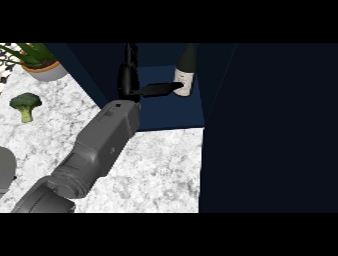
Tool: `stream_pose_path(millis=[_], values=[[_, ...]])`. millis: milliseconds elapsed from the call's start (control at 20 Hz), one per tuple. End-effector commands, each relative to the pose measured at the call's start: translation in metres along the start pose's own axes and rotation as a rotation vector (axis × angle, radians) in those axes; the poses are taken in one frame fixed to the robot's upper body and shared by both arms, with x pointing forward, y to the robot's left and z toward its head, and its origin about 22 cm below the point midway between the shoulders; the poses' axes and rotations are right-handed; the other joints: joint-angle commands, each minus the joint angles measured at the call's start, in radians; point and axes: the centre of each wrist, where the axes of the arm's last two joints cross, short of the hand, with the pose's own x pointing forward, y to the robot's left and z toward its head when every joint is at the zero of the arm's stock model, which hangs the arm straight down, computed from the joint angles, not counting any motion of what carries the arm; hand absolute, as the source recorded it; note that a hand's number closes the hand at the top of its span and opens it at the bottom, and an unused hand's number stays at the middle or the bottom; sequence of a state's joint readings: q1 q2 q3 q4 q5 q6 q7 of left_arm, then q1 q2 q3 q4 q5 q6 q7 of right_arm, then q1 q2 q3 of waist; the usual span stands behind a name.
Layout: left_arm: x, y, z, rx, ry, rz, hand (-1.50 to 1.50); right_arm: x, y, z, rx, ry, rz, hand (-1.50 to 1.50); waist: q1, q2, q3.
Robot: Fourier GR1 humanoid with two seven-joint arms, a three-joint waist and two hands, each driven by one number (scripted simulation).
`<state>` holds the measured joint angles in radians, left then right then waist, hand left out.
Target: Pick up the wine, place it into the cabinet and close the cabinet
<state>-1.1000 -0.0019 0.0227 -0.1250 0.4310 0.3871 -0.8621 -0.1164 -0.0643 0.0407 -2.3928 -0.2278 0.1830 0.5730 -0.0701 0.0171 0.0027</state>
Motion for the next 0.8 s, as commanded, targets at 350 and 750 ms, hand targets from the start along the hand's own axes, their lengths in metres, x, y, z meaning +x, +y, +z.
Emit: stream_pose_path(millis=[350, 750], values=[[-0.025, 0.019, 0.025, 0.044, 0.09, 0.135, -1.5, 0.011, 0.012, 0.015, 0.021, -0.01, -0.024, -1.5, 0.013, -0.013, -0.004], [-0.031, 0.02, 0.038, 0.034, 0.083, 0.162, -1.5, 0.014, 0.019, 0.014, 0.036, -0.001, -0.036, -1.5, 0.007, -0.016, -0.004]])
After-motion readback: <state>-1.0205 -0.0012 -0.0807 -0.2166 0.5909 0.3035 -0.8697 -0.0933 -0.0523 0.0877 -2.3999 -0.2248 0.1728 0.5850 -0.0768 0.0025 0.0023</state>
